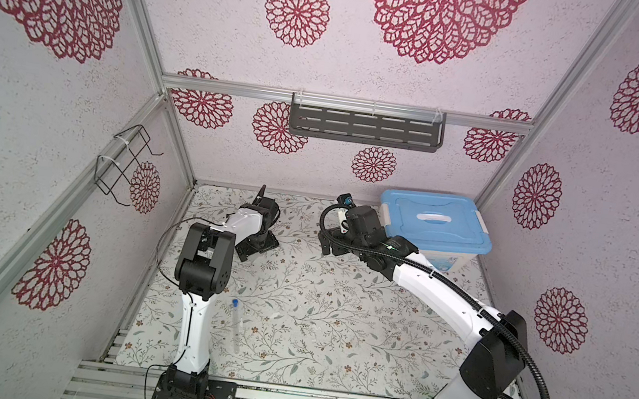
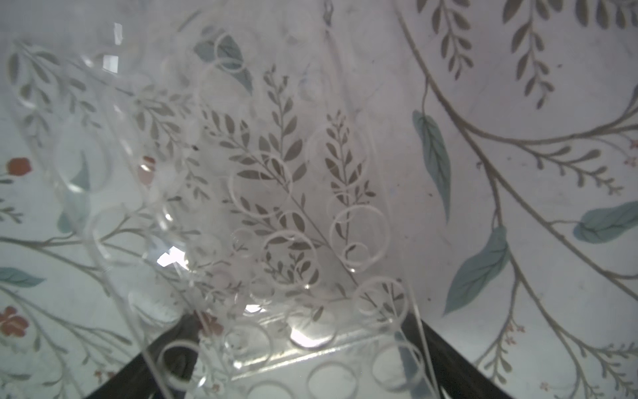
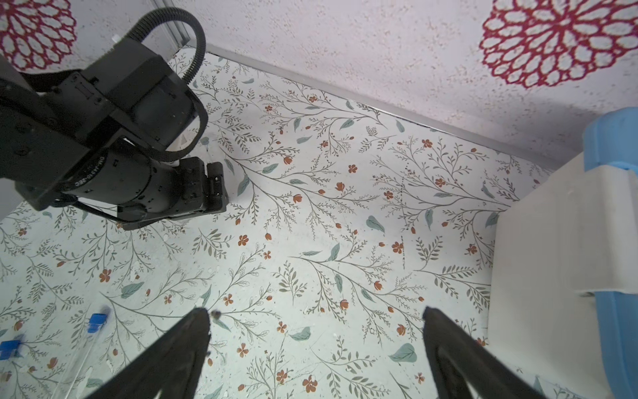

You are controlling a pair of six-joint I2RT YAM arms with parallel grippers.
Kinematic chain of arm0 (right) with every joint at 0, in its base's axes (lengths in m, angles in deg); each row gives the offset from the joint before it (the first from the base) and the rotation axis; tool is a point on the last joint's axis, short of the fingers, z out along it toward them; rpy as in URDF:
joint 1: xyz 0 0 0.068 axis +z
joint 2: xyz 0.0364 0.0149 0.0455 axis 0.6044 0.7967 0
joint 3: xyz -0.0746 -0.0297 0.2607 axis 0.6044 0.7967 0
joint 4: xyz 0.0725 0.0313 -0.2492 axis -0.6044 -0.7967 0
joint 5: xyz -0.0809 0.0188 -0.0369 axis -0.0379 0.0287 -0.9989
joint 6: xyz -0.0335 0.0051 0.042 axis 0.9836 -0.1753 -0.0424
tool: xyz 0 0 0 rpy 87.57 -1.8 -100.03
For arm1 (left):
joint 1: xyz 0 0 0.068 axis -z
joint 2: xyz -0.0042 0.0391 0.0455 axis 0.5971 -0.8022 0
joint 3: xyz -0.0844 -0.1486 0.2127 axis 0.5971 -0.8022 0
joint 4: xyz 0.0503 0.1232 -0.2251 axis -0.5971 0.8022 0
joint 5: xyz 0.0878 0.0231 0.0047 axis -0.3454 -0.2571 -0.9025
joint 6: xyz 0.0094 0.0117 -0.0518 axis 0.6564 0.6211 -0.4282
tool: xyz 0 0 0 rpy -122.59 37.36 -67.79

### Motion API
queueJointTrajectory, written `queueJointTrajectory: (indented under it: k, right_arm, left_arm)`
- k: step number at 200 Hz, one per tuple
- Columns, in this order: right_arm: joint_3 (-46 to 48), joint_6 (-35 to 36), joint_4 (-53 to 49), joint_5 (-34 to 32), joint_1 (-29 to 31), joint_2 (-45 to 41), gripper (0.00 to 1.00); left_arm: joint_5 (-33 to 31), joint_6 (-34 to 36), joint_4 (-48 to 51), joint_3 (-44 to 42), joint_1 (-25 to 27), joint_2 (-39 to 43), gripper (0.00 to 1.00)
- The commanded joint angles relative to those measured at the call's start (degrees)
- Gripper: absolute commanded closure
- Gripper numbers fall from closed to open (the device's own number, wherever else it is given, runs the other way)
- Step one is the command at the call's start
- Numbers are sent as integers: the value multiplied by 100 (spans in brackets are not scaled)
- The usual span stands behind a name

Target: Organize the chemistry lab equipment

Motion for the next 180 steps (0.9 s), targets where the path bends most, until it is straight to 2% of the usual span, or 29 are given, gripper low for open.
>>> queueJointTrajectory:
  k: [1, 24, 48, 88, 107, 133, 157, 180]
  right_arm:
    - [-312, -88, 80, 199, 17, -176, 1]
    - [-344, -112, 92, 231, 17, -114, 1]
    - [-411, -30, 7, 220, 17, -120, 1]
    - [-291, 82, -75, 29, 17, -201, 1]
    - [-259, 96, -90, -52, 17, -201, 1]
    - [-247, 80, -69, -315, 17, -218, 1]
    - [-137, 200, 40, -796, 16, -284, 1]
    - [-63, 52, 145, -1241, -34, -339, 1]
  left_arm:
    - [-140, -335, -339, -235, -52, 156, 11]
    - [186, -353, -431, -255, -65, 90, 19]
    - [585, -200, -438, -334, -2, 148, 23]
    - [1117, 282, -265, -775, 288, 605, 23]
    - [1619, 640, -122, -1000, 468, 891, 22]
    - [2368, 1559, 557, -1195, 965, 1180, 23]
    - [2316, 2084, 875, -1466, 1592, 1581, 24]
    - [2495, 2188, 862, -1703, 2030, 1796, 24]
